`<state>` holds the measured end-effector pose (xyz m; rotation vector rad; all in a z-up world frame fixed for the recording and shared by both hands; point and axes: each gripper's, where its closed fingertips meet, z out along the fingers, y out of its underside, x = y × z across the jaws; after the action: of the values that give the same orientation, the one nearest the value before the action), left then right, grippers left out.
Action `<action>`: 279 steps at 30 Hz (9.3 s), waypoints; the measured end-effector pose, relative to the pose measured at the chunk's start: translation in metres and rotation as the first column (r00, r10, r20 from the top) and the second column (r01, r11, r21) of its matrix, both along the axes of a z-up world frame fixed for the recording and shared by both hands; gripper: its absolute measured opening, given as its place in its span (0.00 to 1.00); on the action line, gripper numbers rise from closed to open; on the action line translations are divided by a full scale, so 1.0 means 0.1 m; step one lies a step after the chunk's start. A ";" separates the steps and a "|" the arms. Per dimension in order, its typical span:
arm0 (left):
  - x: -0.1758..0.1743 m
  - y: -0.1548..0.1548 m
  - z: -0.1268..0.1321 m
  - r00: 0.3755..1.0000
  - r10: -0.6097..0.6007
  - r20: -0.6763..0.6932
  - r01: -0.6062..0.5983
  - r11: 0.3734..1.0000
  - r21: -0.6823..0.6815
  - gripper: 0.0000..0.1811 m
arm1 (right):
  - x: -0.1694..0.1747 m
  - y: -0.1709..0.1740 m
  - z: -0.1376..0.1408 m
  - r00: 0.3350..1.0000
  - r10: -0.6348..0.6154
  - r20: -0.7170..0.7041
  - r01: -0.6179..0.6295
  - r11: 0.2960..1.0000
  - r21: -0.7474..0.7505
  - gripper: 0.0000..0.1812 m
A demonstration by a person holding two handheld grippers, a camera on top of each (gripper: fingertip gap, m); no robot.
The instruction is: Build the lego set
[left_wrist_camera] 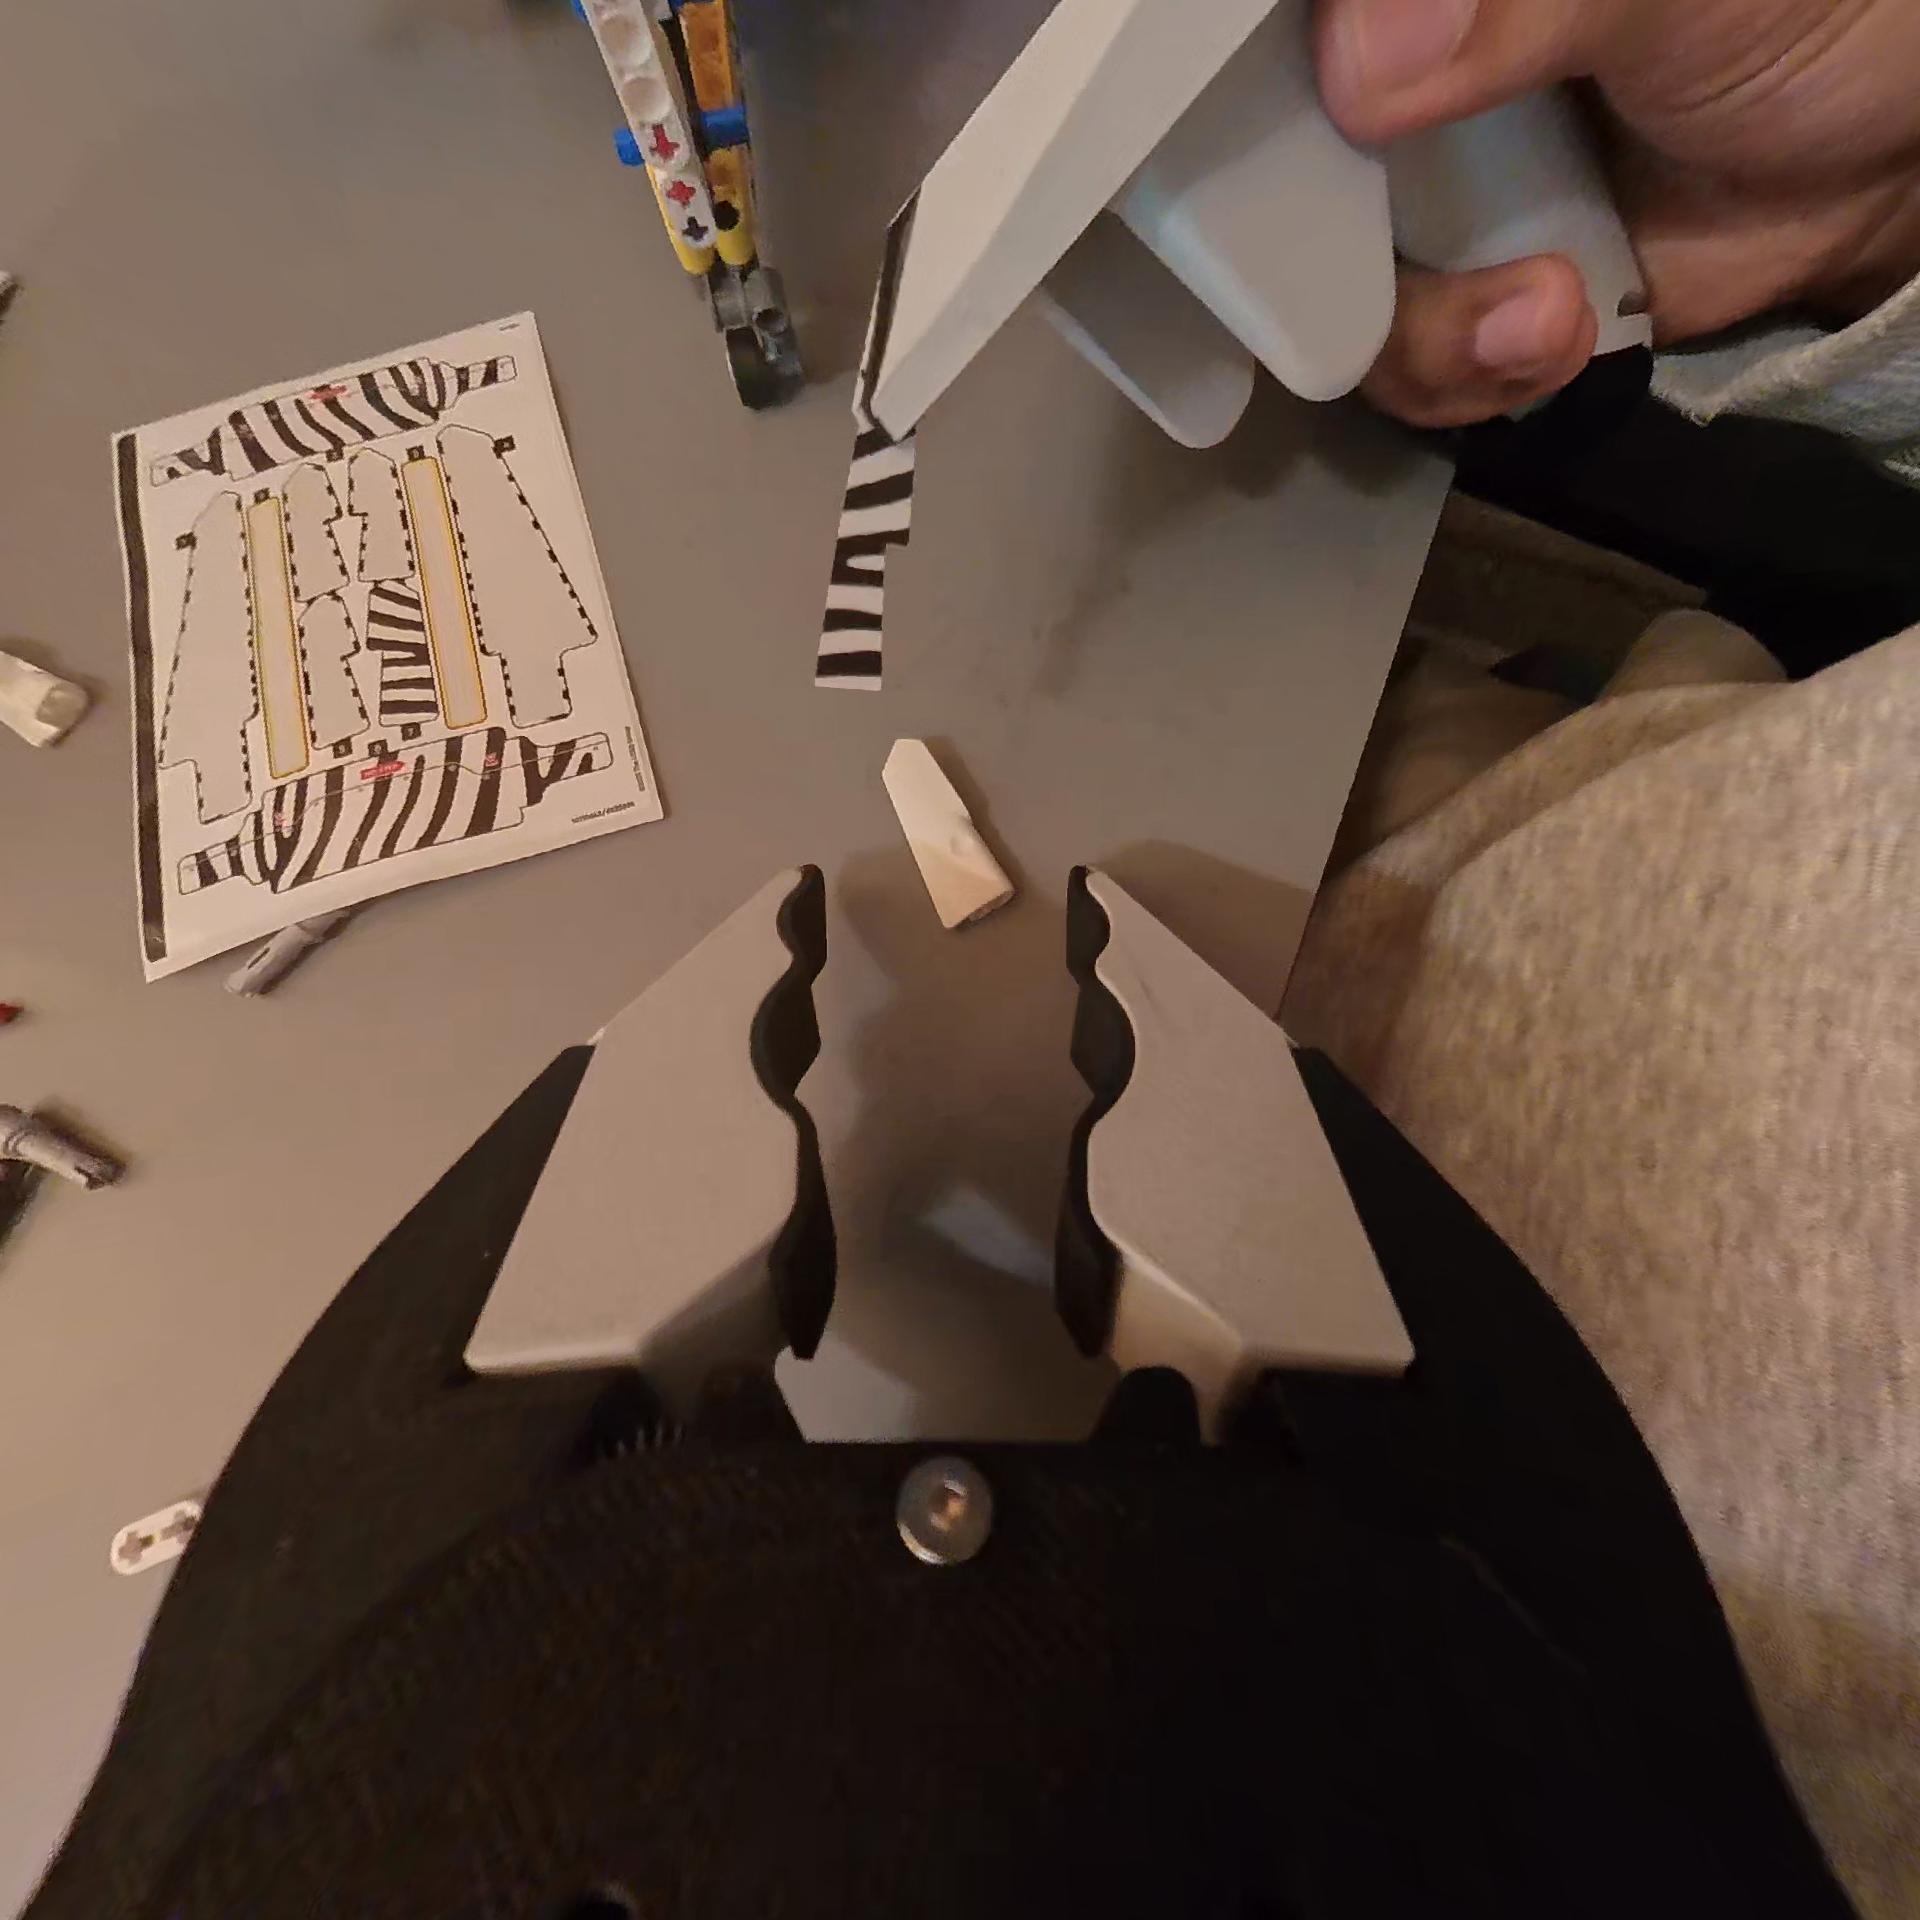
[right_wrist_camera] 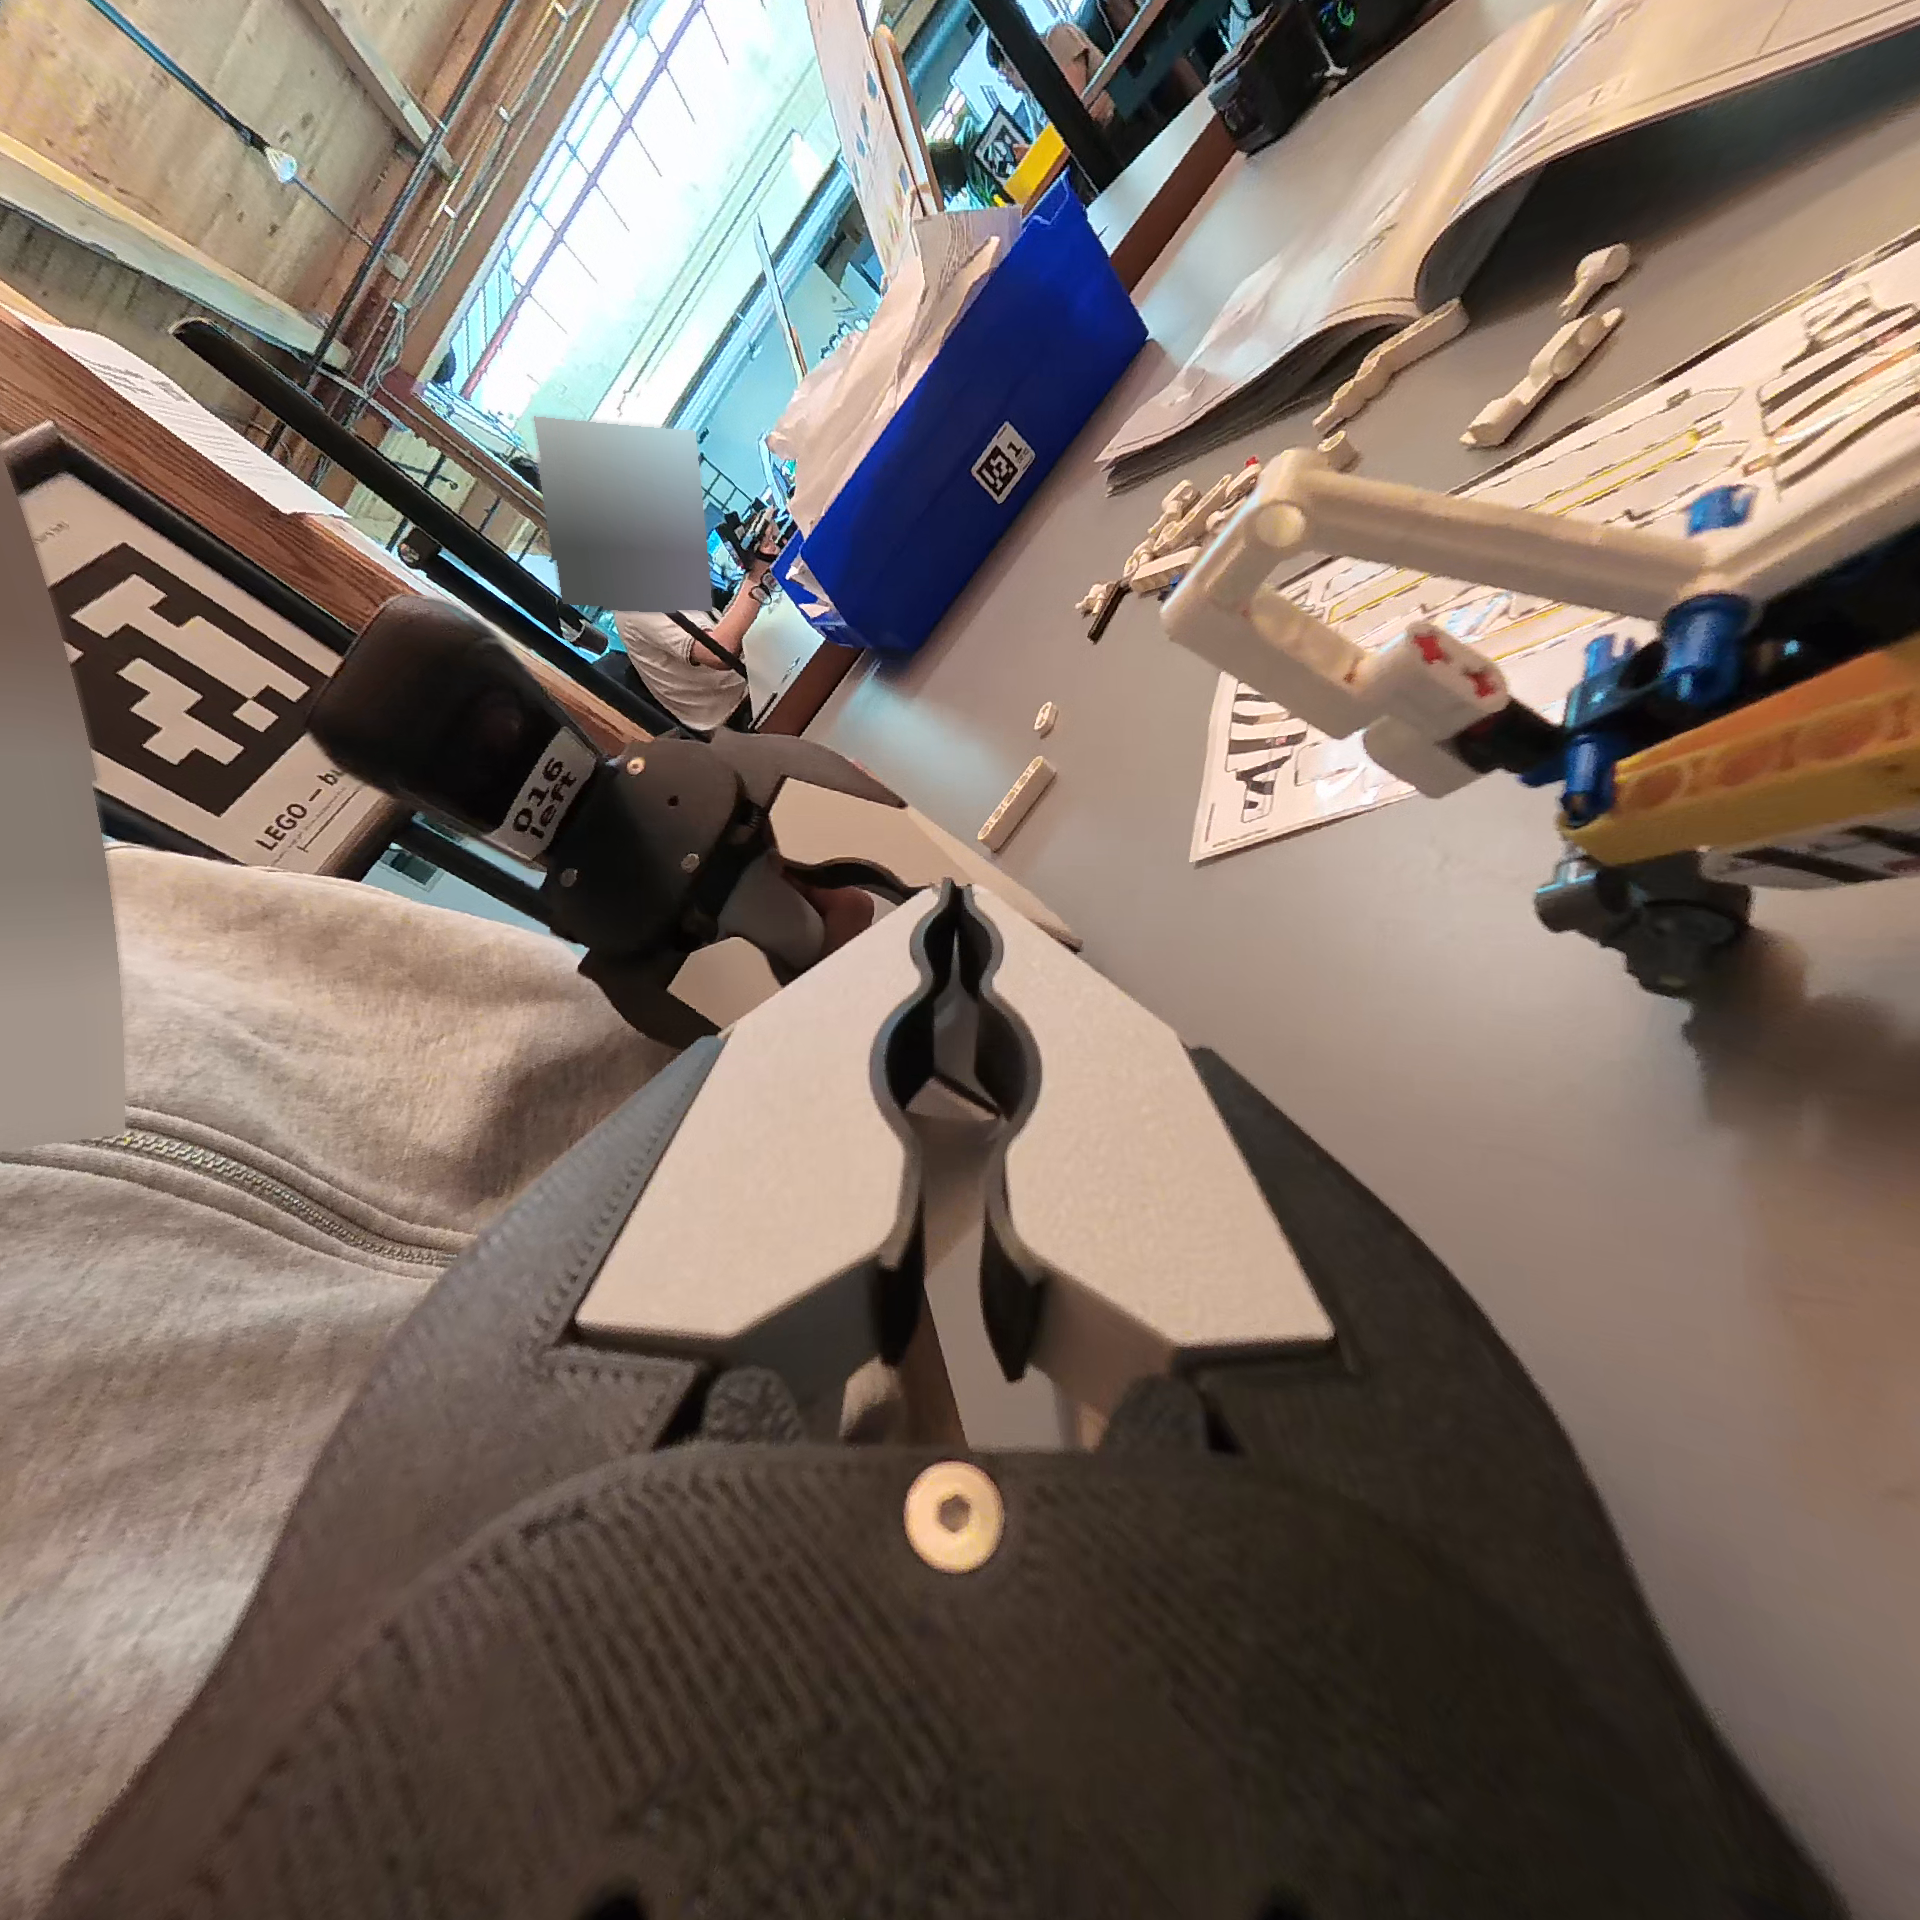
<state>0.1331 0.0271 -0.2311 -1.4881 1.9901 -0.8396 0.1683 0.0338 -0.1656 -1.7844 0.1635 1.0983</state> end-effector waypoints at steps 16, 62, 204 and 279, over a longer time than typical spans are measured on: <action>0.02 0.11 -0.04 0.999 0.037 -0.030 -0.037 0.999 -0.008 0.25 | 0.02 -0.02 0.01 1.000 -0.002 -0.018 0.002 1.000 0.009 0.00; -0.10 0.05 0.18 0.998 -0.061 -0.006 0.051 0.887 -0.458 0.23 | -0.14 0.00 -0.46 0.924 -0.345 -0.167 0.269 0.894 -0.357 0.00; -0.10 -0.21 0.12 0.989 -0.145 -0.027 0.122 0.908 -0.400 0.25 | -0.15 -0.05 -0.54 0.868 -0.415 -0.273 0.263 0.851 -0.454 0.00; -0.12 -0.24 0.09 0.986 -0.159 -0.056 0.119 0.892 -0.437 0.14 | -0.24 -0.08 -0.60 0.604 -0.042 0.796 0.218 0.969 -0.114 0.00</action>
<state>0.1207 0.0029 -0.2219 -1.6555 2.0868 -1.3724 0.1443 0.0258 -0.2258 -2.2434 -0.1462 0.0926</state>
